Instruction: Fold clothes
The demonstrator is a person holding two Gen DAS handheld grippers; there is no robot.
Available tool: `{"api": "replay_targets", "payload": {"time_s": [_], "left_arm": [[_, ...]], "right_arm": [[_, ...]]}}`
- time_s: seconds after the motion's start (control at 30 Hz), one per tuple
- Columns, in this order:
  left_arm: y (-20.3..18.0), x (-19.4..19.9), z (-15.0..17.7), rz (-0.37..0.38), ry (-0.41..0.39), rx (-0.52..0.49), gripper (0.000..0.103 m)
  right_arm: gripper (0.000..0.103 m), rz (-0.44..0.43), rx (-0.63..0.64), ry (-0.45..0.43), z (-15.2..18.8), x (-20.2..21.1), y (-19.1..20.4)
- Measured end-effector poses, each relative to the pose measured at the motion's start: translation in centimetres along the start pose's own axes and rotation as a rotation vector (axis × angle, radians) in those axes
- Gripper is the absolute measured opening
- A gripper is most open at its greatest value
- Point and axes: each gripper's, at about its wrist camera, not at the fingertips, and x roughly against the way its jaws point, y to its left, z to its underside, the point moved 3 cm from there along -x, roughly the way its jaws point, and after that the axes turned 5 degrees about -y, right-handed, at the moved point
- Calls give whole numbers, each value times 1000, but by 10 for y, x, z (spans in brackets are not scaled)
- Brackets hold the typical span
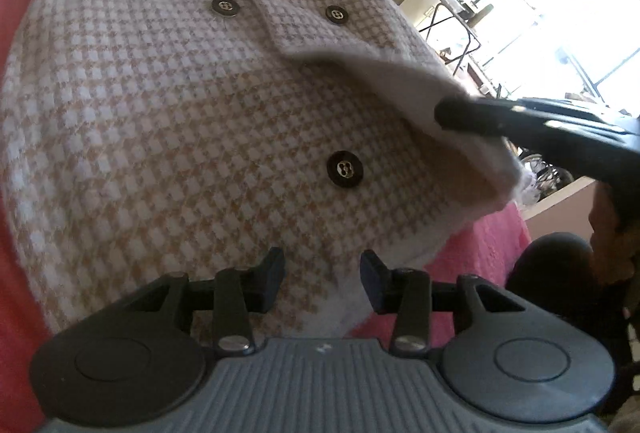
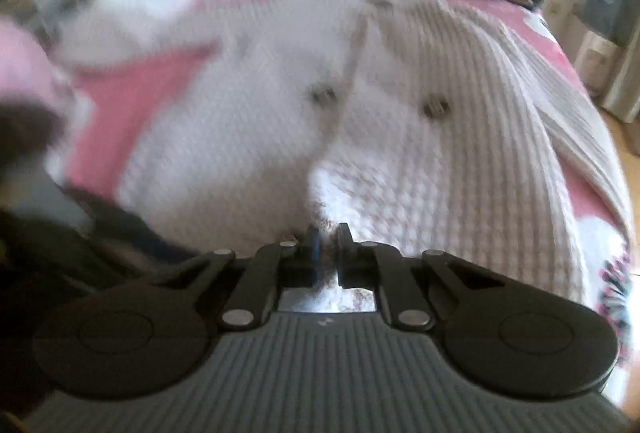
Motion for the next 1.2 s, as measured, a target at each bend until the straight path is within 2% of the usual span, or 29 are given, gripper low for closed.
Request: {"api": "replay_targets", "payload": {"time_s": [0.17,0.33,0.53,0.6,0.63,0.7,0.77,1.0,1.1,1.2], "left_arm": [[6,5,4,20,9,23,41],[15,16,5,25,12,65,41],[30,33,-7,35,-42,154,41],[30,32,-15,38,-63,168,41],[28,28,-20,34,-72,157,41],[22,19,-28,39,-81,136,41],[14,8,-33,43,-79,117,41],[1,-19,-27,-26,-14,20,40],[1,-23,-24,-43,-19,3,40],[2,-22,-22,-64,-24,0,33]], "right_arm": [[6,-59,77,-8,-1,-17,22],[6,-95,192,78,26,-47,42],[8,-132,229,118,50,-59,51],[14,-131,260,109,53,-57,54],[17,-132,248,107,52,-56,53],[41,-137,216,112,51,-53,50],[50,-126,195,101,48,-44,45],[53,-50,71,3,26,13,-3],[53,-24,-25,-49,-4,17,-37],[53,16,-116,-109,-37,10,-70]]}}
